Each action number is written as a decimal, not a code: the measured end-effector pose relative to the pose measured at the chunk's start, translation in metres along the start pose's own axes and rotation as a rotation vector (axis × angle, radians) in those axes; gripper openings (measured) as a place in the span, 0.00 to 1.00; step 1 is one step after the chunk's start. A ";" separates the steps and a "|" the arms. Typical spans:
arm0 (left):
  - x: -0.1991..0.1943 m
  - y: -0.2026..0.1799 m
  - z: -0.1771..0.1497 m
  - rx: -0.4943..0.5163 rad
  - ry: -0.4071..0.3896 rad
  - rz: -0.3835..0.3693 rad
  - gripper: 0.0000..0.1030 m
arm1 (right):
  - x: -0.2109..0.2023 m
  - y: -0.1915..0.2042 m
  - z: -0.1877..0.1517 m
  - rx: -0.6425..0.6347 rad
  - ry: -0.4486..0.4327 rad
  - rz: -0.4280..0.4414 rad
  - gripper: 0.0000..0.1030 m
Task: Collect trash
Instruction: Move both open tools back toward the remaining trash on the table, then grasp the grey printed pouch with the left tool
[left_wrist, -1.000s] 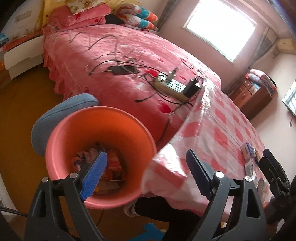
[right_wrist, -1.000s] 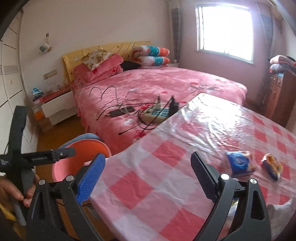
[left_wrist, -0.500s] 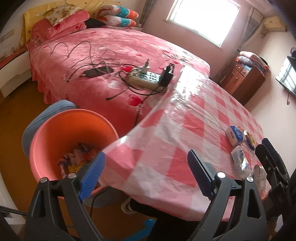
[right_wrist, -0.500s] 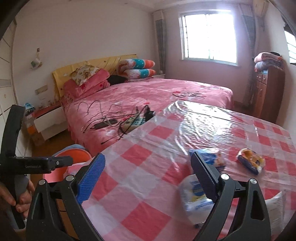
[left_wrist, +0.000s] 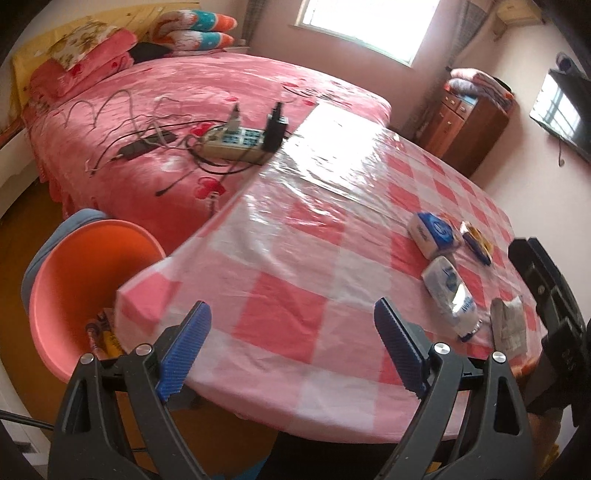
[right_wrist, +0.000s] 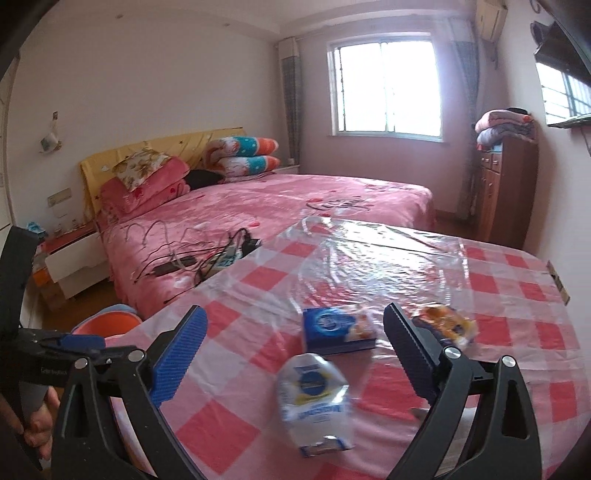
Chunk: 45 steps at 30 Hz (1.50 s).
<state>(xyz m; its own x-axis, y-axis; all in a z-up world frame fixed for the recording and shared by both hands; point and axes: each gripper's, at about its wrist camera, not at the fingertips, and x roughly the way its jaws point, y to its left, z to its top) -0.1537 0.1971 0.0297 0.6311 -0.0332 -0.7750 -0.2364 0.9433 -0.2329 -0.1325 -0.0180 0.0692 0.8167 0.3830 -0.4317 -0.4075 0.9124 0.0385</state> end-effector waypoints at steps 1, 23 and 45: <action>0.001 -0.006 -0.001 0.011 0.005 -0.005 0.88 | -0.002 -0.004 0.001 0.002 -0.005 -0.008 0.94; -0.004 -0.191 -0.032 0.629 0.058 -0.270 0.88 | -0.022 -0.172 0.002 0.271 0.045 -0.286 0.95; 0.061 -0.312 -0.060 1.165 0.189 -0.313 0.88 | -0.042 -0.263 -0.022 0.609 0.093 -0.132 0.95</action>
<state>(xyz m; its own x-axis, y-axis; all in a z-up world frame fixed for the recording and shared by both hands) -0.0854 -0.1190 0.0203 0.4018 -0.2679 -0.8757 0.7713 0.6144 0.1660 -0.0685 -0.2773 0.0573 0.7942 0.2721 -0.5433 0.0223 0.8804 0.4737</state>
